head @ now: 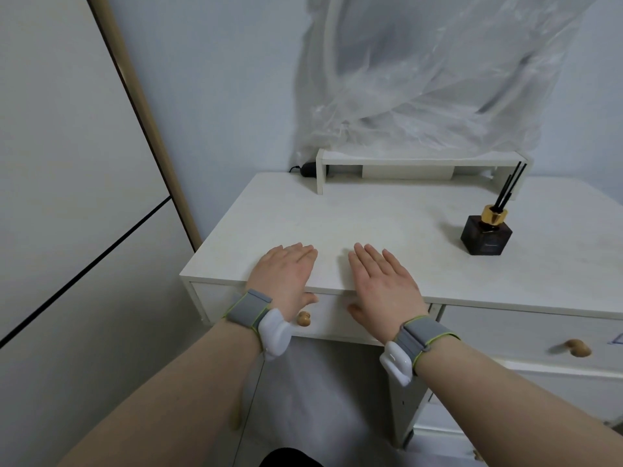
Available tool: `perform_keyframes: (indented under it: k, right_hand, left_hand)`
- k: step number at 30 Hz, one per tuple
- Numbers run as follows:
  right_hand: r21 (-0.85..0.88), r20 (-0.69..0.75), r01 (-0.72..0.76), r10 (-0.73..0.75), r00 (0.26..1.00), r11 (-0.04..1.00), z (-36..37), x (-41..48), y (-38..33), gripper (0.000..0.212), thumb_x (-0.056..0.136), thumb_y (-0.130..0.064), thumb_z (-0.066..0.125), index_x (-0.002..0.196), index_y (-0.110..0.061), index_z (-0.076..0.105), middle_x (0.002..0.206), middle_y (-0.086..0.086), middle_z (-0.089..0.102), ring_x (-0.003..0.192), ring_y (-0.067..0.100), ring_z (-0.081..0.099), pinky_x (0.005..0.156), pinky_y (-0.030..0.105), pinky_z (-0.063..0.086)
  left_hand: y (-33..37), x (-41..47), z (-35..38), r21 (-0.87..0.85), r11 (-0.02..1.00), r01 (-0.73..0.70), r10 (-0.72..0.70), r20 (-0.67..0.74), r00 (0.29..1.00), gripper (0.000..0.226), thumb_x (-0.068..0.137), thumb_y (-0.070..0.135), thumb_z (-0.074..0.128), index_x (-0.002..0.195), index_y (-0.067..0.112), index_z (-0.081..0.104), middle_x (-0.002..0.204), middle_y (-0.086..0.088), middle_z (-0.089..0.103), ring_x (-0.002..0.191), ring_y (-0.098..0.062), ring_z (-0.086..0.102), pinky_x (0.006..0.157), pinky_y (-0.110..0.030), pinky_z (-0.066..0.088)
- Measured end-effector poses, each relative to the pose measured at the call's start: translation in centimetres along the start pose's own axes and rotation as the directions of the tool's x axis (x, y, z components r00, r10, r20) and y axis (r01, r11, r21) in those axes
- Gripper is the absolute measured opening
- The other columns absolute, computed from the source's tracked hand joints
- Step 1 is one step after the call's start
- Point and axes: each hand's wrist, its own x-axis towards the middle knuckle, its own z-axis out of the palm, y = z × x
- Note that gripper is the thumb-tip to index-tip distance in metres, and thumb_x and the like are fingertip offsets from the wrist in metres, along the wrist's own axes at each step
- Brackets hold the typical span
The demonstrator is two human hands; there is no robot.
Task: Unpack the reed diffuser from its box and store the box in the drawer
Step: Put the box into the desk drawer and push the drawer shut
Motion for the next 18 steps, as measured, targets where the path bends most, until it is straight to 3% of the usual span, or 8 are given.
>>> perform_keyframes:
  k: [7,12,18]
  right_hand:
    - [0.021,0.019,-0.004,0.003,1.0,1.0,-0.1,0.1,0.0,0.087,0.048,-0.033,0.081,0.126,-0.003,0.057,0.131,0.016,0.059,0.121,0.027,0.057,0.105,0.042,0.035]
    - [0.147,0.059,0.023,-0.032,0.998,0.989,-1.6,0.3,0.6,0.083,0.082,-0.04,0.055,0.149,-0.013,0.015,0.16,0.007,0.012,0.147,0.02,0.013,0.116,0.03,-0.001]
    - [0.257,0.059,0.042,-0.059,0.997,0.966,-4.7,1.2,2.8,0.09,0.078,-0.057,0.054,0.149,-0.019,0.016,0.161,0.001,0.01,0.146,0.015,0.011,0.116,0.026,0.001]
  left_hand:
    - [-0.3,0.1,0.0,-0.017,1.0,-0.013,0.013,0.012,1.0,0.075,0.087,0.047,0.052,0.146,0.019,0.017,0.157,0.003,0.02,0.145,-0.015,0.014,0.117,-0.029,0.007]
    - [-0.1,-0.1,-0.5,-0.048,0.999,-0.012,0.012,0.005,1.0,0.074,0.085,0.05,0.052,0.145,0.022,0.021,0.154,0.004,0.026,0.142,-0.014,0.021,0.114,-0.028,0.013]
    - [2.3,2.2,-3.8,-0.18,0.974,-0.137,0.138,-0.011,0.99,0.079,0.078,0.053,0.06,0.143,0.023,0.028,0.15,0.005,0.035,0.137,-0.013,0.031,0.11,-0.023,0.019]
